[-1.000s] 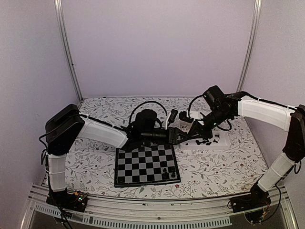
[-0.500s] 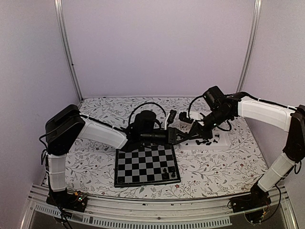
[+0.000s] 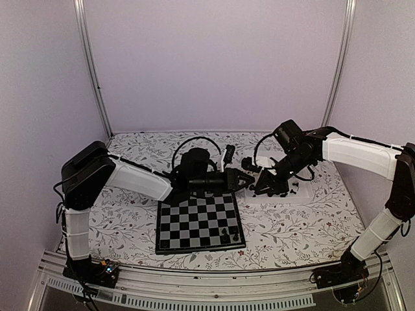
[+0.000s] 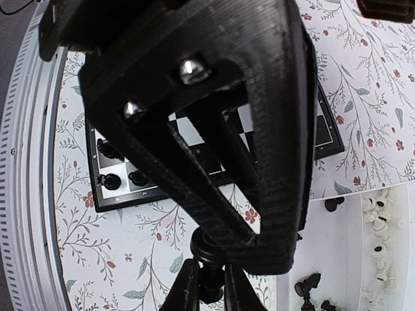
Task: Set up the chess pieces on the board
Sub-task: Place the chess piece on the chessboard, then pick up the chess piece from the storage box.
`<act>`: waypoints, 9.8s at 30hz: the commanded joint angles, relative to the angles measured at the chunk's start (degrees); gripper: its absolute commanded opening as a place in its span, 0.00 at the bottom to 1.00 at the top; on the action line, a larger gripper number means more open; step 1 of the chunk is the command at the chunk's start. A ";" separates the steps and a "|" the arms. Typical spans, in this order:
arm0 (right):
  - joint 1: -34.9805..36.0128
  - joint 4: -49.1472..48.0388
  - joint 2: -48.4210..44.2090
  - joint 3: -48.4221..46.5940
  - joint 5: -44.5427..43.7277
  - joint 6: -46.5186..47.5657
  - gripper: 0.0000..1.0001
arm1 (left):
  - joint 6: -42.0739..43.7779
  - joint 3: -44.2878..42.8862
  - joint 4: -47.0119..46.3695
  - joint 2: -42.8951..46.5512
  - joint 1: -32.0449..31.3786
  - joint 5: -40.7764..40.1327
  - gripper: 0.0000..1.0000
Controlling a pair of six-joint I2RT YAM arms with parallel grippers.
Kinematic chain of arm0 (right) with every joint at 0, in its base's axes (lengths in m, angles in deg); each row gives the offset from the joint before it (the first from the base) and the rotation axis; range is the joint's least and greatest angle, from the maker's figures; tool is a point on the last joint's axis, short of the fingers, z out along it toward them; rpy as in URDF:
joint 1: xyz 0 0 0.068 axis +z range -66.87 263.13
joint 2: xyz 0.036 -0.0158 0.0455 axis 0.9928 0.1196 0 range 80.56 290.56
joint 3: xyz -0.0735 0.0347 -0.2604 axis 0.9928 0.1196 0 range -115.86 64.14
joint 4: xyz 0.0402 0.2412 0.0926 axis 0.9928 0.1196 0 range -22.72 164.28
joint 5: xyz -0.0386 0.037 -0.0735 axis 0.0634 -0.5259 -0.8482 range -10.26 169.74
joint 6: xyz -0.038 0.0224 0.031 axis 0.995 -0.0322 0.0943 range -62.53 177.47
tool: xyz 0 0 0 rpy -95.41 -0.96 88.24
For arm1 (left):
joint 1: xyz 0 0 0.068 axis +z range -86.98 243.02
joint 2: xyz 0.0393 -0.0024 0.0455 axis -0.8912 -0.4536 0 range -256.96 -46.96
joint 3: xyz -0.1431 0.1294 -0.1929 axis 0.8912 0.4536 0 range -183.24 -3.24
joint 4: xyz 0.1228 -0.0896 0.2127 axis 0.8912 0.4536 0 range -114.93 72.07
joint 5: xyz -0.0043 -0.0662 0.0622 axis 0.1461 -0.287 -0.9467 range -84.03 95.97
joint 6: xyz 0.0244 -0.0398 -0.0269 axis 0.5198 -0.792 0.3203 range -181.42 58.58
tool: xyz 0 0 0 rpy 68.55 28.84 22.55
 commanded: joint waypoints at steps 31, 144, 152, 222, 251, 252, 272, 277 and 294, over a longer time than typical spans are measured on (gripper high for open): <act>0.48 -0.37 1.35 -3.06 -2.51 -4.12 0.12 | 1.70 -2.20 2.91 -1.52 -0.52 2.94 0.42; 34.78 15.96 36.20 -38.10 -23.15 -5.13 0.08 | 38.99 14.13 40.12 48.51 31.63 -19.03 0.60; 36.03 16.40 37.73 -39.52 -23.18 -5.13 0.09 | 38.65 14.32 40.19 48.61 31.74 -18.44 0.60; 17.45 12.88 10.88 -38.76 -18.74 -7.70 0.99 | 36.34 16.09 32.71 47.79 31.07 -4.72 0.99; -11.58 -8.00 -12.53 -3.80 -10.58 -13.46 0.99 | 47.79 7.76 32.45 41.80 22.25 -26.95 0.99; -11.59 -8.00 -11.41 -4.18 -10.28 -13.55 0.99 | 47.89 7.05 33.96 41.15 22.23 -26.33 1.00; -17.94 -9.75 -2.47 -1.26 -20.32 -9.13 0.42 | 51.83 -4.95 46.35 28.07 21.80 -3.97 0.57; -17.91 -4.61 4.51 0.70 -15.53 -4.97 0.31 | 52.18 -2.39 44.51 28.41 20.48 -1.68 0.58; -17.88 -1.47 17.15 -1.91 -10.51 6.43 0.39 | 52.65 -1.56 45.19 28.09 19.61 -0.82 0.60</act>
